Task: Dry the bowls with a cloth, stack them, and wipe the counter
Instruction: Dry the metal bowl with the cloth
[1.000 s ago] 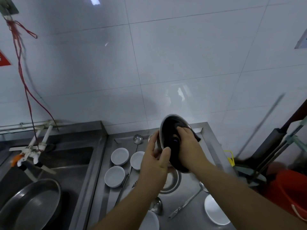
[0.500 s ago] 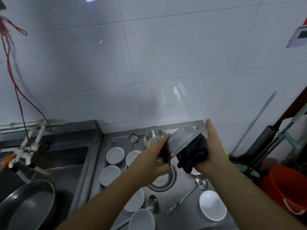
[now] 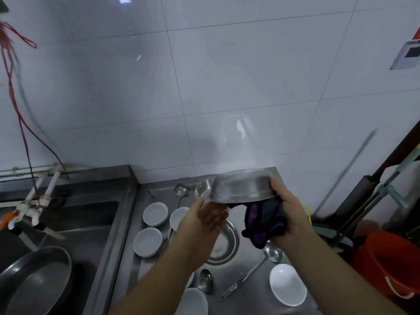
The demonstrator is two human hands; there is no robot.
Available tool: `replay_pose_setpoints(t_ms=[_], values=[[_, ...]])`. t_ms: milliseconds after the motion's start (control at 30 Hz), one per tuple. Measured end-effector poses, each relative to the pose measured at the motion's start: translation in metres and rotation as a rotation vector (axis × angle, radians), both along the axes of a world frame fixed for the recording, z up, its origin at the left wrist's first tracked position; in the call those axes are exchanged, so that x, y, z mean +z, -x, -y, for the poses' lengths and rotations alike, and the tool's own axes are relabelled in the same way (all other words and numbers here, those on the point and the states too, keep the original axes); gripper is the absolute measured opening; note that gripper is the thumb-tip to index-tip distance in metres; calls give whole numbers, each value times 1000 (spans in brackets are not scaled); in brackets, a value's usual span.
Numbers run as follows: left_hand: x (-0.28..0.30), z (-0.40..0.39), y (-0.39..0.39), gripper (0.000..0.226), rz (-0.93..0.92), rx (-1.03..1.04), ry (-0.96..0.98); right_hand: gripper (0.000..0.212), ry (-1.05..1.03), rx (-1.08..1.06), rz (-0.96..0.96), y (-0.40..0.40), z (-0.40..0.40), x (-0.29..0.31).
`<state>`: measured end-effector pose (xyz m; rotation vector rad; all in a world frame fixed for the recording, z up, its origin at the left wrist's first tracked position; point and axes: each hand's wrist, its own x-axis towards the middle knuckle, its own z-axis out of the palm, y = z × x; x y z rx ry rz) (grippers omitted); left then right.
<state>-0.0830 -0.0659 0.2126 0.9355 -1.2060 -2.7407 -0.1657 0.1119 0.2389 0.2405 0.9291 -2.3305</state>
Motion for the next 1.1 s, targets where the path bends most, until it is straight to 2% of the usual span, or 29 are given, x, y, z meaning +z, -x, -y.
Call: replay_pose_setpoints(t_ms=[67,167,233,333,467,567,633,667,800,900,967,1100], values=[[5,-4,1,38,-97,60,-55,47,6,52,42,-6,4,-5],[10,-2,9,25,-116,177,-95,52,8,127,64,-14,8,-13],[11,3,15,26,-117,215,-109,62,-5,172,95,-17,7,-19],[19,12,20,22,-156,278,-128,75,-198,231,189,-19,0,-34],[18,31,21,24,-182,283,-9,54,-345,234,255,-20,-16,-49],[12,41,19,22,-140,207,158,39,-361,43,162,-14,-17,-44],[9,38,16,25,-115,150,210,24,-370,-99,-5,-9,-11,-34],[8,34,15,25,-108,127,220,19,-434,-147,-153,-7,-7,-29],[12,8,11,32,-205,-97,288,28,-801,-235,-996,-17,6,-6],[23,-6,6,36,-294,-238,274,37,-938,-78,-1550,-22,12,-7],[26,-7,2,36,-300,-278,263,43,-998,-8,-1669,-20,11,-5],[25,-1,-6,37,-255,-332,324,40,-984,45,-1628,-9,7,-1]])
